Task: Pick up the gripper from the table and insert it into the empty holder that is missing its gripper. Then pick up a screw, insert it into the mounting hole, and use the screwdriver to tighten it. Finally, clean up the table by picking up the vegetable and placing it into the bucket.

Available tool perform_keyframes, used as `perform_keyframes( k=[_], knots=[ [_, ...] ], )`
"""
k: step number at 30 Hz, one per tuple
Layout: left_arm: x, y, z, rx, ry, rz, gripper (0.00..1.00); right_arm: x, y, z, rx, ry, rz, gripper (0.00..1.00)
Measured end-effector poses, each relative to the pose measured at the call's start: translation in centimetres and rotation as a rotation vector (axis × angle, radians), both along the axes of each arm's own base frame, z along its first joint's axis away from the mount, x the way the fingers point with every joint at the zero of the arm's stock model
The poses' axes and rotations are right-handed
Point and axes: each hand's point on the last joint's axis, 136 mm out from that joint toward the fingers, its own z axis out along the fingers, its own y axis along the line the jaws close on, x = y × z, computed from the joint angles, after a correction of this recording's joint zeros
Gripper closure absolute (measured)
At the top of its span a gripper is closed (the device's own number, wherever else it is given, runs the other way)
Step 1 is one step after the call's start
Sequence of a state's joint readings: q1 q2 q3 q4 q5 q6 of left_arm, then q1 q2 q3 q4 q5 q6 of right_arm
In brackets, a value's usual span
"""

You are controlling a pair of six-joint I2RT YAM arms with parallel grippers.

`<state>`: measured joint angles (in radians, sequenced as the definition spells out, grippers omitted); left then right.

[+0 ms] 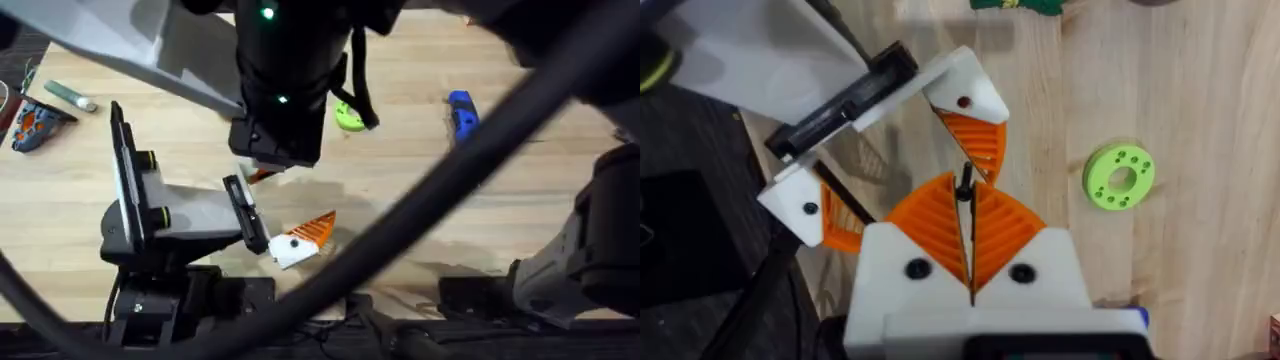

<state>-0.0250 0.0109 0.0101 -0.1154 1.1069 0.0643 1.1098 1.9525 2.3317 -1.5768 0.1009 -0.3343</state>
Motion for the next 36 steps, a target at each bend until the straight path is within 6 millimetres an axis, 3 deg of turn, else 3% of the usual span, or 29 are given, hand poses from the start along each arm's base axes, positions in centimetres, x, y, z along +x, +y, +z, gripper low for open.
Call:
perform_keyframes(
  k=[6, 16, 36],
  knots=[
    [0.0, 0.0, 0.0, 0.000, 0.000, 0.000, 0.015, 0.1, 0.9, -0.2, 0.021, 0.006, 0.016, 0.998],
    [0.0, 0.0, 0.0, 0.000, 0.000, 0.000, 0.015, 0.4, 2.1, -2.5, -0.019, 0.033, 0.038, 0.998],
    [0.0, 0.0, 0.0, 0.000, 0.000, 0.000, 0.015, 0.8, 3.1, -4.2, -0.037, 0.050, 0.047, 0.998]
  ],
)
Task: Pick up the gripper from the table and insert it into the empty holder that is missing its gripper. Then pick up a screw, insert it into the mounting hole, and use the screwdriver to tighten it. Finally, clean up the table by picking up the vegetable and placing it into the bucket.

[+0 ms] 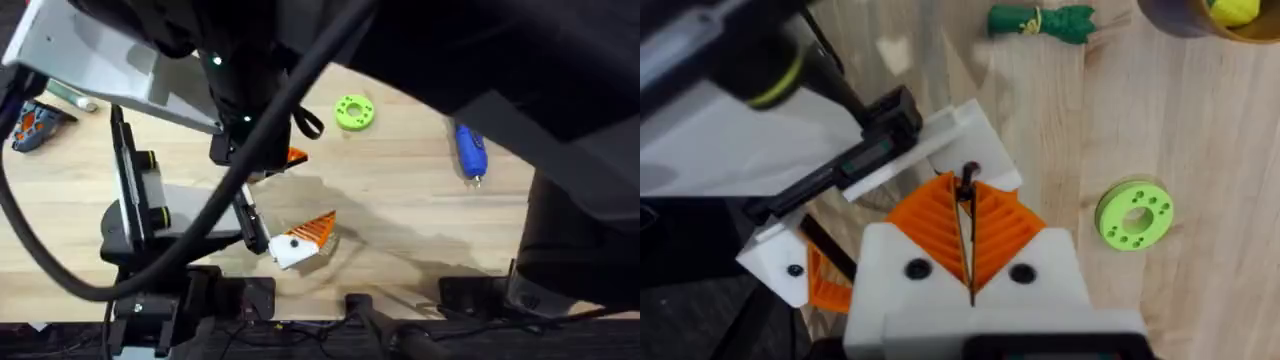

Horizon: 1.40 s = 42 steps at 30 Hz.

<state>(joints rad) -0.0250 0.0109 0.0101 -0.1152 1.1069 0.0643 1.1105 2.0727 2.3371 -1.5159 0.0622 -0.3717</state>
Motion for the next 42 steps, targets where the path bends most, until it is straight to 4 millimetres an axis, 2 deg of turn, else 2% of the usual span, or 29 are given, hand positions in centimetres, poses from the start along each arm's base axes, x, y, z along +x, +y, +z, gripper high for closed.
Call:
perform_keyframes(
  k=[42],
  knots=[
    [0.01, 0.01, 0.00, 0.000, 0.001, 0.000, 0.016, 0.29, 0.29, -0.64, -0.008, 0.003, 0.000, 0.998]
  ],
)
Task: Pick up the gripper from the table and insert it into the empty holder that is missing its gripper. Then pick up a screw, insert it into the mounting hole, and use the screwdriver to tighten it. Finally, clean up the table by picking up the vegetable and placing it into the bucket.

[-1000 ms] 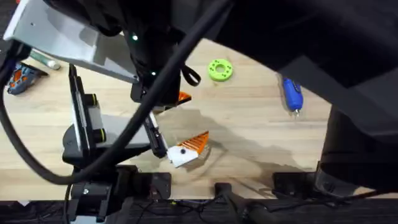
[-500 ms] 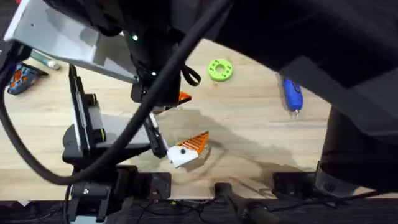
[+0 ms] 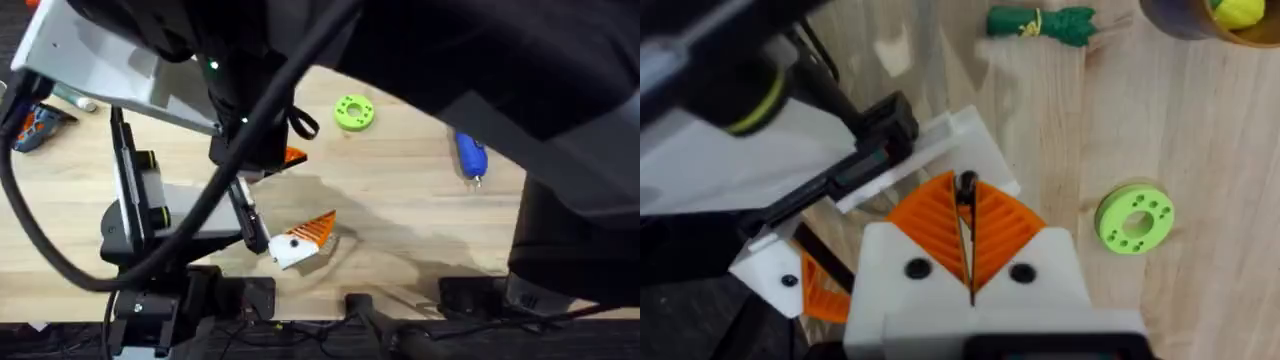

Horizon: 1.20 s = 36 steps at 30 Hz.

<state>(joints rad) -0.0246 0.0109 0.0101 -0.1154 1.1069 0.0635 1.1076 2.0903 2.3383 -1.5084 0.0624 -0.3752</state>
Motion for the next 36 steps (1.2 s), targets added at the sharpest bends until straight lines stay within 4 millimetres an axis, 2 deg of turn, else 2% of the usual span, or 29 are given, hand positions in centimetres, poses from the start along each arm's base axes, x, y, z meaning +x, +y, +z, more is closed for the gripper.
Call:
perform_keyframes(
  k=[4, 20, 26, 36],
  knots=[
    [-0.01, -0.01, 0.00, 0.000, 0.000, 0.000, 0.015, 0.19, 0.39, 0.10, 0.016, -0.008, 0.000, 0.998],
    [-0.01, -0.01, 0.00, 0.000, 0.000, -0.001, 0.015, -0.05, -0.10, -0.03, -0.004, 0.002, 0.000, 0.998],
    [0.01, 0.00, -0.04, -0.004, 0.011, 0.000, 0.016, 0.08, 0.18, -0.84, -0.019, 0.010, 0.000, 0.998],
    [0.01, 0.00, -0.03, -0.006, 0.016, 0.001, 0.015, 0.09, 0.20, -0.83, -0.019, 0.010, 0.000, 0.998]
  ],
)
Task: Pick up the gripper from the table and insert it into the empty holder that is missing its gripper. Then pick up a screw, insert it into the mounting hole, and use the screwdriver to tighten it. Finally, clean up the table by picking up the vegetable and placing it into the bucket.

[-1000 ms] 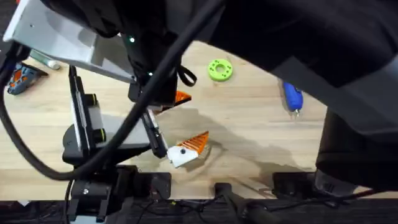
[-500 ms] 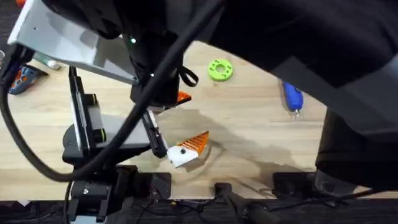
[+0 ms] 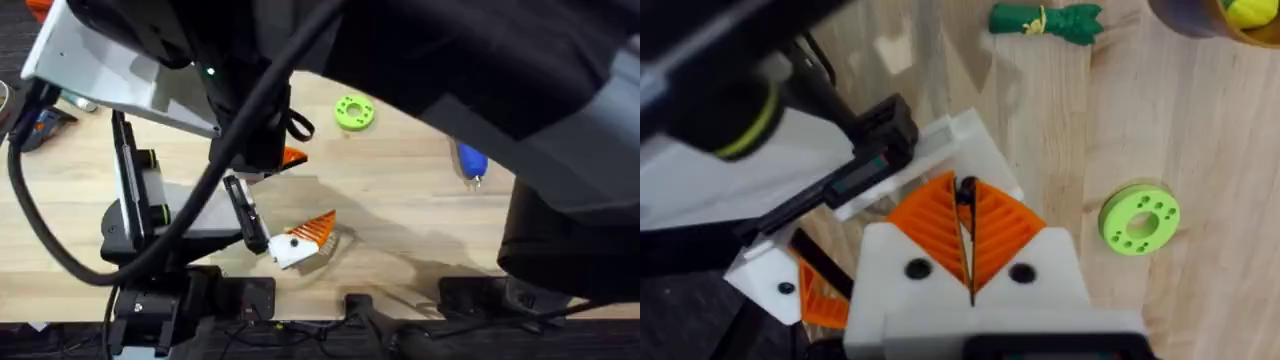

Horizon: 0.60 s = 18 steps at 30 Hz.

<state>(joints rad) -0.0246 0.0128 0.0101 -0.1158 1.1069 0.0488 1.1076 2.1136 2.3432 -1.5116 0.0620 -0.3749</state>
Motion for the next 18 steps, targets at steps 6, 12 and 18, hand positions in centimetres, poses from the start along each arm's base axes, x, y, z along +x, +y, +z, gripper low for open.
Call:
perform_keyframes(
  k=[6, 12, 18],
  knots=[
    [0.00, 0.00, 0.00, 0.000, 0.000, 0.000, 0.015, 0.00, 0.00, 0.00, 0.000, 0.000, 0.000, 0.998],
    [0.00, 0.00, 0.00, 0.000, 0.000, 0.000, 0.015, -0.01, -0.03, -0.01, -0.001, 0.000, 0.000, 0.998],
    [-0.01, 0.00, 0.00, 0.000, 0.000, 0.000, 0.015, -0.01, -0.04, -0.01, -0.002, 0.001, 0.000, 0.980]
  ],
)
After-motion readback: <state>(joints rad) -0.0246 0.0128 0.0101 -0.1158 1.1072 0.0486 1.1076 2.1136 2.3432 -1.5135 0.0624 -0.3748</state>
